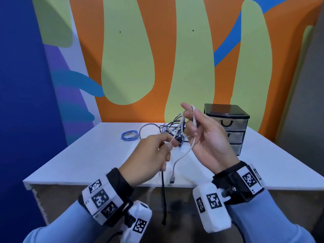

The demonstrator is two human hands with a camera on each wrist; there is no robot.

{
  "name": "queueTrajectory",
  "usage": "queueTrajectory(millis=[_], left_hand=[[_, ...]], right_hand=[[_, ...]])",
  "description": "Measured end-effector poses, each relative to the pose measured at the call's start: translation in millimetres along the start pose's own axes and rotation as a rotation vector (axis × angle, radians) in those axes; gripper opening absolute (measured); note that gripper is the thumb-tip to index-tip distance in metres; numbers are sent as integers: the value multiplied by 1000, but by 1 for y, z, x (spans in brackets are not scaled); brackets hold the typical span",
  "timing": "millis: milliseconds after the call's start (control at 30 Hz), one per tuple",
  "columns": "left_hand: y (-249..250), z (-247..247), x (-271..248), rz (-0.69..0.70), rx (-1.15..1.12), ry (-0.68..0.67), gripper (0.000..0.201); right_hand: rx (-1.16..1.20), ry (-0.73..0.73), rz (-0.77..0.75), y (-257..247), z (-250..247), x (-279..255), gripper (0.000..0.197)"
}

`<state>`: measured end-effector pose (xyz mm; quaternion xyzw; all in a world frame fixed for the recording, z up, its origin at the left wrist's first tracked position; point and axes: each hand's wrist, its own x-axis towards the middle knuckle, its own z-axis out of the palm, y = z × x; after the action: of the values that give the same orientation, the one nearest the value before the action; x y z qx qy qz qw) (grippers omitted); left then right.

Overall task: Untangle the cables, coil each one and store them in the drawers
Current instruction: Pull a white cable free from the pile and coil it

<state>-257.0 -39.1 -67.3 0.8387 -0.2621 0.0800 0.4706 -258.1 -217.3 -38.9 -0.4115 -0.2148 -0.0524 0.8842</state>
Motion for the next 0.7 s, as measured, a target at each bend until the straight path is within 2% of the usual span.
queueTrajectory(millis=[100, 167, 367, 433, 500, 567, 700], left_hand=[[9, 1, -5, 152, 401, 4, 22], [17, -3, -6, 234, 581, 2, 29], [26, -31, -7, 389, 715, -25, 22], [27, -42, -3, 493, 734, 20, 23], [24, -52, 4, 598, 721, 87, 23], [16, -59, 13, 674, 645, 163, 20], [-3, -59, 24, 691, 593, 294, 17]], right_hand=[[-303, 19, -113, 9, 2, 2, 30], [-515, 0, -139, 15, 1, 2, 29], [-1061, -102, -52, 12, -10, -2, 30], [-1139, -170, 27, 9, -10, -4, 31], [-1044, -244, 141, 5, -9, -7, 32], [-816, -278, 218, 2, -8, -11, 30], [-397, -284, 319, -3, -13, -19, 25]])
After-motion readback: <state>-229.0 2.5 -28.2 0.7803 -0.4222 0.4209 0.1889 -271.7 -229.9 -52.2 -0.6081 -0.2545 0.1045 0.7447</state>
